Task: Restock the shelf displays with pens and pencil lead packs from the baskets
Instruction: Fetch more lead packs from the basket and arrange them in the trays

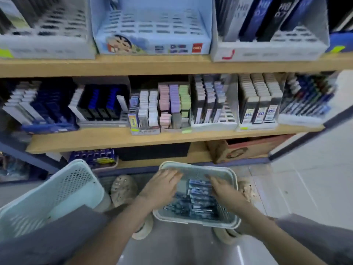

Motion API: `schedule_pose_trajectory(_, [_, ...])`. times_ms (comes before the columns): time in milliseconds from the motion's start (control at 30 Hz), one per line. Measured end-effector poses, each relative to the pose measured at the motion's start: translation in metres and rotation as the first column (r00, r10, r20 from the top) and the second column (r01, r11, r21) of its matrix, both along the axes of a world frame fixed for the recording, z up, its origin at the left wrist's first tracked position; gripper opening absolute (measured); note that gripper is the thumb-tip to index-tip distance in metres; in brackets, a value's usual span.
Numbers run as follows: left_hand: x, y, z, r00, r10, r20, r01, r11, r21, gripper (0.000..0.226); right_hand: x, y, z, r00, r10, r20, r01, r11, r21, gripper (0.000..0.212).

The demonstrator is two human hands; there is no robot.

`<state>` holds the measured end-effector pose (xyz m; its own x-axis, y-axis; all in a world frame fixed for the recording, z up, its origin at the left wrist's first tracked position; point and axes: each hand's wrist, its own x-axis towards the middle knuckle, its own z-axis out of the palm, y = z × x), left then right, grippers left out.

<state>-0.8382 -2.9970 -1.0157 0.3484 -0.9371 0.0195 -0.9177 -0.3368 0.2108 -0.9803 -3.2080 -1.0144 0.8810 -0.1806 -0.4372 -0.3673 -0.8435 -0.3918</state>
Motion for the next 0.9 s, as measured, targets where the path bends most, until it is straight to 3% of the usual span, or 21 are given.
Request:
schedule_pose_trajectory(100, [0.004, 0.016, -0.037, 0.999, -0.03, -0.019, 0.031, 0.997, 0.073, 0.046, -0.013, -0.003, -0.067, 0.991, 0.024, -0.129, -0.034, 0.996, -0.077, 0.072])
schedule_pose_trajectory(200, [0.008, 0.031, -0.068, 0.999, -0.043, 0.016, 0.042, 0.996, 0.079, 0.047, -0.009, 0.005, -0.105, 0.974, 0.04, -0.225, -0.083, 0.98, -0.182, 0.073])
schedule_pose_trajectory(400, [0.014, 0.026, -0.09, 0.999, 0.008, 0.054, -0.014, 0.994, 0.109, 0.048, 0.012, 0.011, -0.148, 0.963, 0.042, -0.265, -0.127, 0.941, -0.314, 0.074])
schedule_pose_trajectory(533, [0.012, 0.019, -0.099, 0.998, 0.038, 0.055, -0.047, 0.986, 0.162, 0.047, 0.017, 0.005, -0.175, 0.968, 0.045, -0.248, -0.124, 0.942, -0.312, 0.09])
schedule_pose_trajectory(833, [0.008, 0.019, -0.102, 0.996, 0.075, 0.04, -0.079, 0.993, 0.09, 0.038, 0.013, 0.01, -0.169, 0.972, 0.071, -0.223, -0.147, 0.928, -0.342, 0.076])
schedule_pose_trajectory(900, [0.008, 0.019, -0.103, 0.996, 0.074, 0.041, -0.078, 0.991, 0.108, 0.038, 0.013, 0.008, -0.167, 0.953, 0.17, -0.252, -0.25, 0.91, -0.331, 0.068])
